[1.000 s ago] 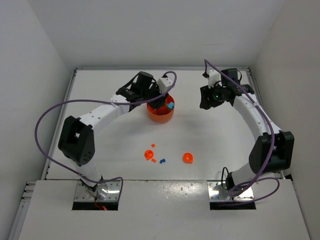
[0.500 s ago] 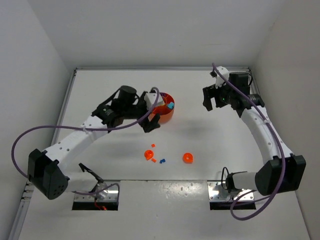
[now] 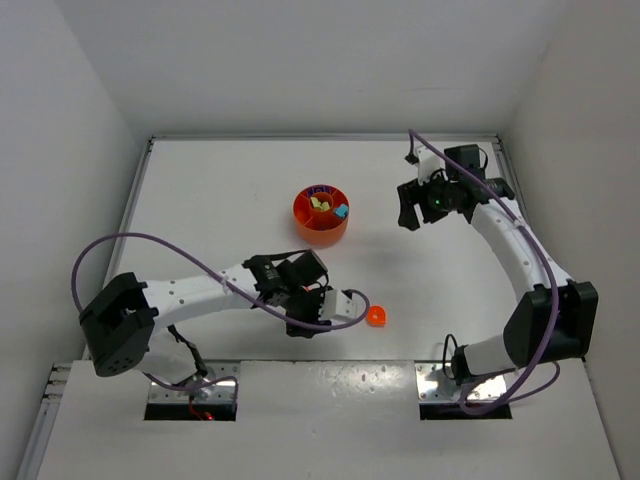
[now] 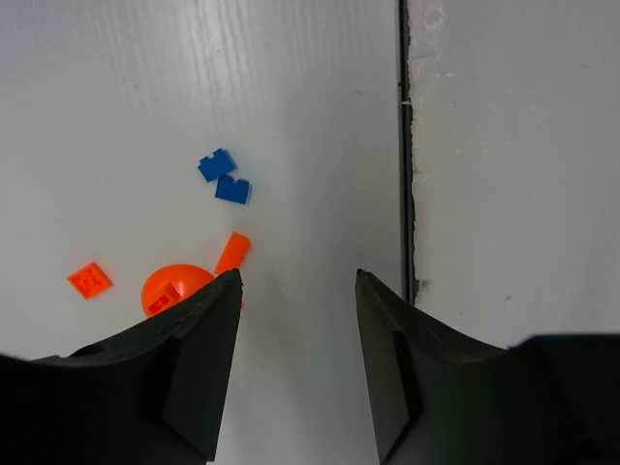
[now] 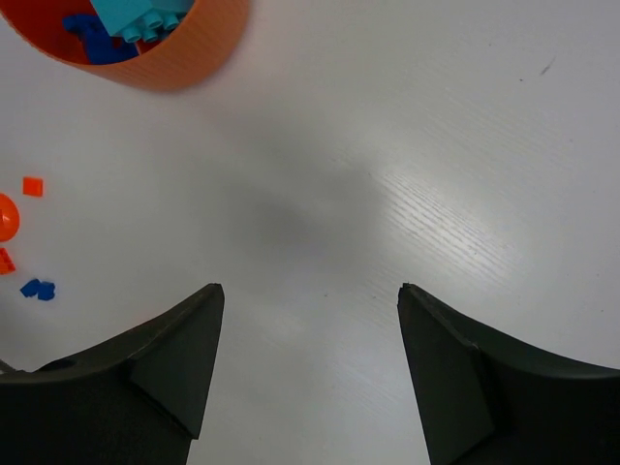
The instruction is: Sort the legos into containers by color
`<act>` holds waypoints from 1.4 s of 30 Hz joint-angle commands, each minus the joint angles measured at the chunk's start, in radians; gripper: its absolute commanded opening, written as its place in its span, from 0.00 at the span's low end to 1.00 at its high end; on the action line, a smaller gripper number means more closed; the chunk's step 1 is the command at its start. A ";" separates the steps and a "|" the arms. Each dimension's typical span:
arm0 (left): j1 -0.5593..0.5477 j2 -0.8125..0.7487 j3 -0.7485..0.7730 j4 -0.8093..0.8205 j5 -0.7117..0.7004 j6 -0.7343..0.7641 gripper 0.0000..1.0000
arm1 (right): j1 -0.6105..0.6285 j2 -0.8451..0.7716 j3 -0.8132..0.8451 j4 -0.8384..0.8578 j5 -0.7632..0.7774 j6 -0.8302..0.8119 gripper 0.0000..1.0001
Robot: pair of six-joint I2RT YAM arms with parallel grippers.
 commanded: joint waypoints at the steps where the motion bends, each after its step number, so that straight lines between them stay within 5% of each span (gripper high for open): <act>1: -0.039 -0.026 -0.040 0.073 -0.040 0.106 0.56 | 0.007 0.002 0.014 0.008 -0.052 0.001 0.72; 13: -0.067 0.028 -0.069 0.247 -0.065 0.196 0.53 | 0.007 0.039 0.023 -0.010 -0.061 0.010 0.71; 21: -0.078 0.135 -0.035 0.256 -0.040 0.207 0.43 | 0.007 0.063 0.045 -0.021 -0.070 0.010 0.70; 42: -0.059 0.238 -0.017 0.285 -0.049 0.235 0.43 | 0.007 0.081 0.054 -0.021 -0.089 0.010 0.69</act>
